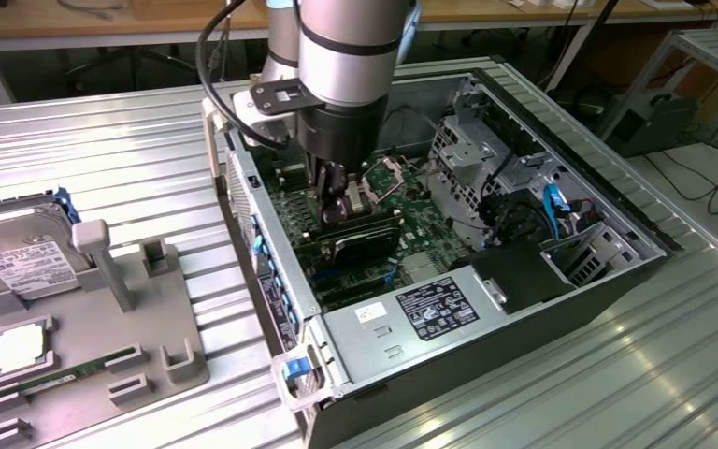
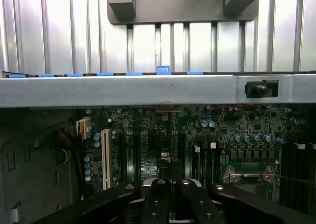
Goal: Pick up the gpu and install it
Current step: 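Press down on the gpu until it lock into place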
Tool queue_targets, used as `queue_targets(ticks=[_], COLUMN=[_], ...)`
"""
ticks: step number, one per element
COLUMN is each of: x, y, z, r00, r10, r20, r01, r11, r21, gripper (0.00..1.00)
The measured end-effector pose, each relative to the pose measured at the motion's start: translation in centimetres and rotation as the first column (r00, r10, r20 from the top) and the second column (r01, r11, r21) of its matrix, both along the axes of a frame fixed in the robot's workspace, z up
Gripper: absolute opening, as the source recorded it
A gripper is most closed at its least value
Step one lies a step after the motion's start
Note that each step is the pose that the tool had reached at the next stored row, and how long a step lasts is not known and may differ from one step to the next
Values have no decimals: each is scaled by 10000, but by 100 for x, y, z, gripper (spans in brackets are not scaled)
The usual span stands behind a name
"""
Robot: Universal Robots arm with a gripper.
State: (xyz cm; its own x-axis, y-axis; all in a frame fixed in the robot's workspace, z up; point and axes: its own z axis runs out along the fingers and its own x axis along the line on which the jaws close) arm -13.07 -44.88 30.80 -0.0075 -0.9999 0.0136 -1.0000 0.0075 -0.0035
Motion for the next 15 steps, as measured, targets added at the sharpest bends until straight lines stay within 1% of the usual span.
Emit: queue_targets(ticks=[1, 6, 7, 8, 9, 10, 13, 14, 15], x=[0, 7, 13, 18, 21, 21, 11, -29, -54], y=[0, 0, 0, 1, 5, 18, 72, 94, 105], z=[0, 7, 16, 25, 30, 31, 31, 31, 29], r00=[10000, 9986, 9981, 9978, 9975, 9974, 9973, 9973, 9973], r10=[0, 0, 0, 1, 0, -1, 1, 1, 0], r20=[-75, -536, -612, -666, -708, -722, -736, -736, -736], r01=[0, 0, 0, -1, 0, 1, -1, -1, 0], r11=[10000, 10000, 10000, 10000, 10000, 10000, 10000, 10000, 10000], r21=[0, -3, -2, 0, 1, 0, 0, 1, 1], gripper=[11, 11, 11, 11, 11, 11, 11, 11, 11])
